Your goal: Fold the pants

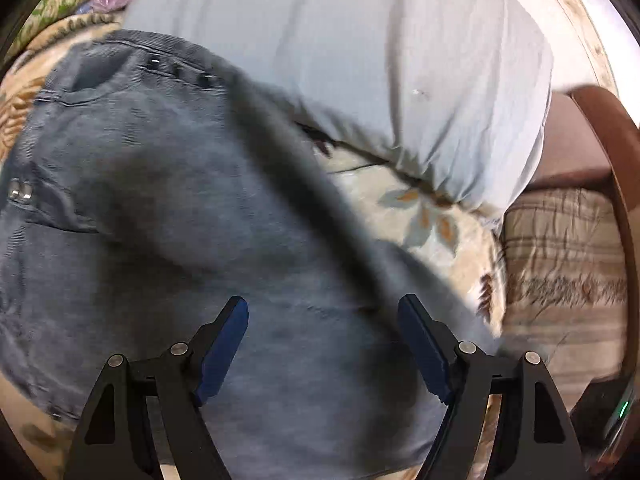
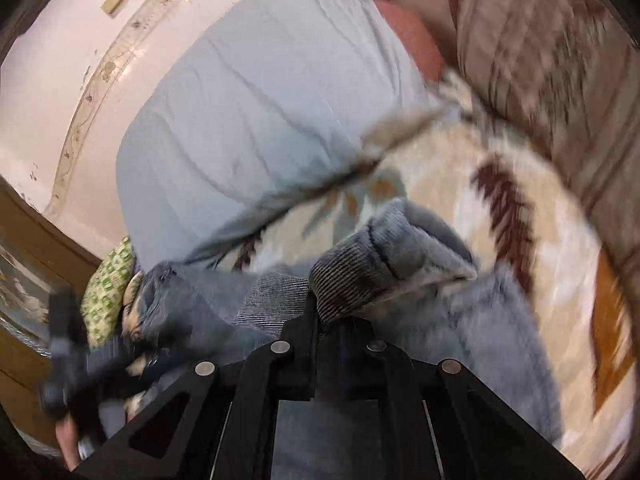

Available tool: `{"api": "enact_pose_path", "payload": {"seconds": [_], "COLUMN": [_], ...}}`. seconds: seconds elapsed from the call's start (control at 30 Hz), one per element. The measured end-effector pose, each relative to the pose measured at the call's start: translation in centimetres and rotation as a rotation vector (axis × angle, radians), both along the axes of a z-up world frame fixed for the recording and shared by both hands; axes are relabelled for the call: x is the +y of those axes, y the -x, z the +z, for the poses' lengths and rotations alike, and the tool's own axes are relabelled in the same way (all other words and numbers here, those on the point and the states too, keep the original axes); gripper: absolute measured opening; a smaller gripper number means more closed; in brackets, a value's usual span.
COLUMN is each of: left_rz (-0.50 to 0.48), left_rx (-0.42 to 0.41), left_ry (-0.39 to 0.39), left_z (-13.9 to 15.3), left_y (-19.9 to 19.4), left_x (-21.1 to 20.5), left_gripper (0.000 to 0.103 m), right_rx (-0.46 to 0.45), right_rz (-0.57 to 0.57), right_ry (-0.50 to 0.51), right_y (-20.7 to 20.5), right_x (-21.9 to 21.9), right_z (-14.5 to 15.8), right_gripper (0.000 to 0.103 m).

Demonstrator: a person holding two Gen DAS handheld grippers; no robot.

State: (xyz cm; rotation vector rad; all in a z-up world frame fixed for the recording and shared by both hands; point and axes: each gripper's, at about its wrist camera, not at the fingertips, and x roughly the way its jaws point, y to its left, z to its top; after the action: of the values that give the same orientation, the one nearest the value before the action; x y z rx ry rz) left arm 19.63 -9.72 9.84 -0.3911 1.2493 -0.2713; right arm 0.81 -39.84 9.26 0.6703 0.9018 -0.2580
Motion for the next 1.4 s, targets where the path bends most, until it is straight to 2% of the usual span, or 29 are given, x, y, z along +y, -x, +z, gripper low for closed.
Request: {"api": "enact_pose_path", "payload": {"seconds": [0.07, 0.13, 0.17, 0.2, 0.23, 0.3, 0.33, 0.4, 0.47, 0.53, 0.6, 0.67, 0.73, 0.77, 0.87, 0.9, 1.0, 1.1, 1.13, 1.17, 1.2, 1.23, 1.33, 1.4], "left_rz": [0.033, 0.051, 0.047, 0.047, 0.048, 0.095, 0.129, 0.186, 0.171, 0.148, 0.114, 0.078, 0.049, 0.044, 0.037, 0.037, 0.061, 0.027, 0.016, -0.009, -0.034, -0.046, -0.051, -0.049], "left_rx": [0.03, 0.025, 0.038, 0.062, 0.106, 0.193, 0.211, 0.188, 0.11, 0.029, -0.043, -0.096, -0.103, -0.078, -0.017, -0.014, -0.005, -0.053, -0.064, -0.054, -0.027, -0.005, 0.004, -0.019], "left_ry": [-0.008, -0.042, -0.08, -0.1, -0.094, -0.026, 0.004, 0.022, 0.051, 0.094, 0.127, 0.15, 0.1, 0.081, 0.013, 0.011, 0.072, 0.099, 0.089, 0.062, 0.037, 0.025, 0.054, 0.044], "left_z": [-0.3, -0.7, -1.4, -2.3, -3.3, -4.8, -5.1, -4.4, -2.3, 0.0, 1.9, 2.3, 0.7, -1.1, -5.5, -6.2, -6.8, -6.3, -6.6, -7.2, -7.9, -8.5, -8.5, -7.8], "left_y": [-0.9, -1.6, -2.0, -2.2, -2.9, -3.9, -4.4, -4.5, -3.1, -0.5, 3.0, 6.8, 10.2, 11.7, 14.4, 14.7, 15.3, 15.2, 15.1, 15.1, 15.3, 15.3, 15.1, 14.8], "left_x": [-1.0, -2.1, -2.7, -3.3, -3.5, -3.0, -2.5, -1.3, -1.0, -0.9, -0.6, 0.5, 1.3, 1.7, 1.9, 2.0, 2.2, 2.0, 2.2, 1.9, 1.3, 1.5, 2.5, 2.9], "left_gripper": [0.076, 0.076, 0.071, 0.054, 0.045, 0.013, 0.01, 0.006, 0.006, 0.005, 0.004, 0.004, 0.005, 0.005, 0.004, 0.005, 0.006, 0.007, 0.011, 0.018, 0.02, 0.02, 0.022, 0.032], "right_rx": [0.0, -0.017, -0.027, -0.03, -0.025, -0.011, -0.008, -0.012, -0.046, -0.092, -0.125, -0.119, -0.05, 0.0, 0.187, 0.212, 0.196, 0.164, 0.168, 0.188, 0.223, 0.235, 0.143, 0.086], "right_rz": [0.021, 0.01, 0.002, 0.001, 0.006, 0.017, 0.018, 0.009, -0.022, -0.062, -0.063, -0.048, -0.03, -0.031, -0.073, -0.087, -0.108, -0.101, -0.107, -0.119, -0.14, -0.172, -0.254, -0.233], "right_ry": [0.056, -0.001, -0.049, -0.066, -0.075, -0.113, -0.132, -0.194, -0.299, -0.347, -0.328, -0.259, -0.203, -0.19, -0.201, -0.212, -0.189, -0.062, -0.03, -0.009, -0.001, -0.013, -0.004, 0.015], "right_y": [0.2, 0.6, 0.7, 0.8, 0.7, 0.7, 0.8, 1.0, 1.8, 3.2, 5.0, 7.4, 9.0, 9.5, 11.3, 11.5, 11.8, 11.6, 11.6, 11.8, 12.1, 12.7, 15.1, 14.7], "right_x": [0.3, -0.2, -0.8, -1.2, -1.5, -1.8, -2.3, -3.4, -4.9, -5.6, -5.2, -3.9, -2.6, -2.1, -1.4, -1.5, -1.6, -0.8, -0.7, -0.7, -1.0, -1.6, -3.4, -4.2], "right_z": [0.3, 0.6, 0.5, 0.3, -0.2, -1.0, -1.4, -2.5, -3.0, -2.1, -0.1, 1.5, 1.0, 0.1, -4.4, -5.0, -4.5, -2.7, -2.5, -2.7, -3.1, -3.1, -0.8, 1.0], "right_gripper": [0.007, 0.007, 0.007, 0.007, 0.007, 0.007, 0.007, 0.007, 0.007, 0.007, 0.007, 0.007, 0.007, 0.008, 0.008, 0.008, 0.008, 0.015, 0.02, 0.049, 0.069, 0.084, 0.084, 0.084]}}
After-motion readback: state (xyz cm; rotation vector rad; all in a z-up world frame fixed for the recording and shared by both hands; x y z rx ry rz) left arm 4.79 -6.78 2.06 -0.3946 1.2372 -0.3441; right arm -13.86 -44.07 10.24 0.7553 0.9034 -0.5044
